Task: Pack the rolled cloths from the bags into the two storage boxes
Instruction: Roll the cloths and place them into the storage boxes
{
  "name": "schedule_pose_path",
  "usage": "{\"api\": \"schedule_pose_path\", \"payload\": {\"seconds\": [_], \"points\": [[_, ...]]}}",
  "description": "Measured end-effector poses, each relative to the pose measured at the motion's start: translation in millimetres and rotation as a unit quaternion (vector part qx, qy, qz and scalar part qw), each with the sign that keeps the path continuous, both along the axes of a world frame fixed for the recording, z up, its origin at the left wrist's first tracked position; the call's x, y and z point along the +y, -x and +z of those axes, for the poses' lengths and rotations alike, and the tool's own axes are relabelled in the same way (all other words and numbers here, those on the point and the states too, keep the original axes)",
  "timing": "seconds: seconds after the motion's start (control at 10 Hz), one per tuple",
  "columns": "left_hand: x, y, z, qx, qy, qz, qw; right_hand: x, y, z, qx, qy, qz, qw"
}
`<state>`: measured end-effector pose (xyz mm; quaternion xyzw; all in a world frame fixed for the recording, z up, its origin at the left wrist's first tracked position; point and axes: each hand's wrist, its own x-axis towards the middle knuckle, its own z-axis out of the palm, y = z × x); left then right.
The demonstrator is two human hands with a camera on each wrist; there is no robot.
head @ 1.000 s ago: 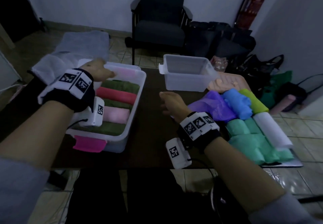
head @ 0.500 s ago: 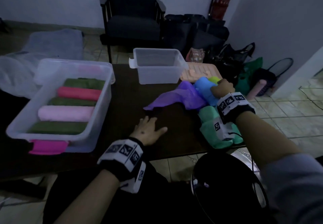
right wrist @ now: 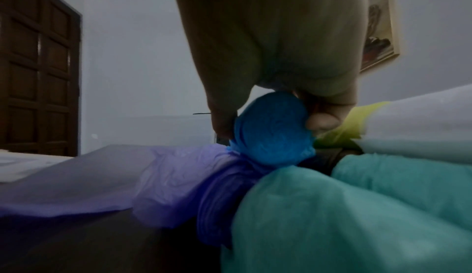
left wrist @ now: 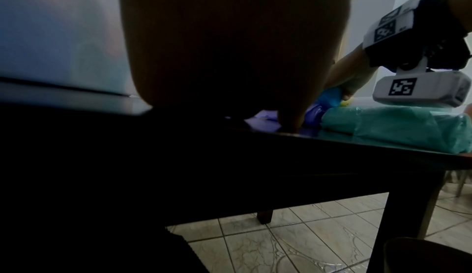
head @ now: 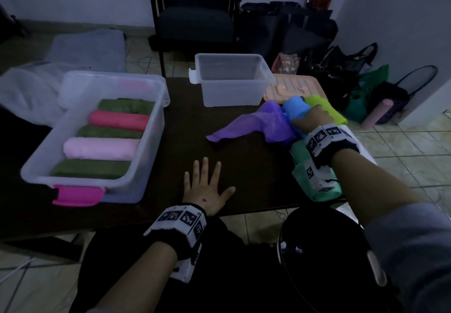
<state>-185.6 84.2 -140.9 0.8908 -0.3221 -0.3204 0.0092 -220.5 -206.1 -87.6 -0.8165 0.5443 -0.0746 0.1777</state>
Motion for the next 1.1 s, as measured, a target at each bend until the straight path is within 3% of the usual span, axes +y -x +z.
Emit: {"api": "schedule_pose_path", "payload": {"seconds": [0.2,0.3,0.4,0.5,0.6,0.7,0.8,0.9,1.0,1.1], "points": [[2,1,1,0.001,0.010,-0.001,1.000,12,-5,7,-0.028,-0.037,0.043,0.998],[3,2,2,0.001,0.016,-0.002,1.000,31,-9,16,-0.059,-0.003,0.074,0.996],[3,1,1,0.003,0.017,-0.006,1.000,61,-14,24,-0.103,0.049,0.151,0.982],[5,0,0,0.005,0.024,-0.009,1.000,101,-13,26,-0.109,0.059,0.283,0.951],[7,2,-3,-0.014,0.041,-0.009,0.999,133,-14,10,-0.009,0.117,0.385,0.915],[8,2,-6,-0.029,0.060,0.008,0.998,155,-13,-14,0.121,0.179,0.412,0.885],[8,1,-8,-0.032,0.060,0.009,0.998,160,-8,-19,0.153,0.165,0.406,0.886],[9,0,-8,-0.022,0.067,0.007,0.998,153,-9,-4,0.130,0.063,0.396,0.907],[8,-2,-8,-0.013,0.064,0.006,0.998,149,-22,2,-0.010,0.001,0.347,0.938],[9,-7,0,0.027,0.110,0.038,0.993,149,-37,-2,-0.018,-0.037,0.326,0.944]]}}
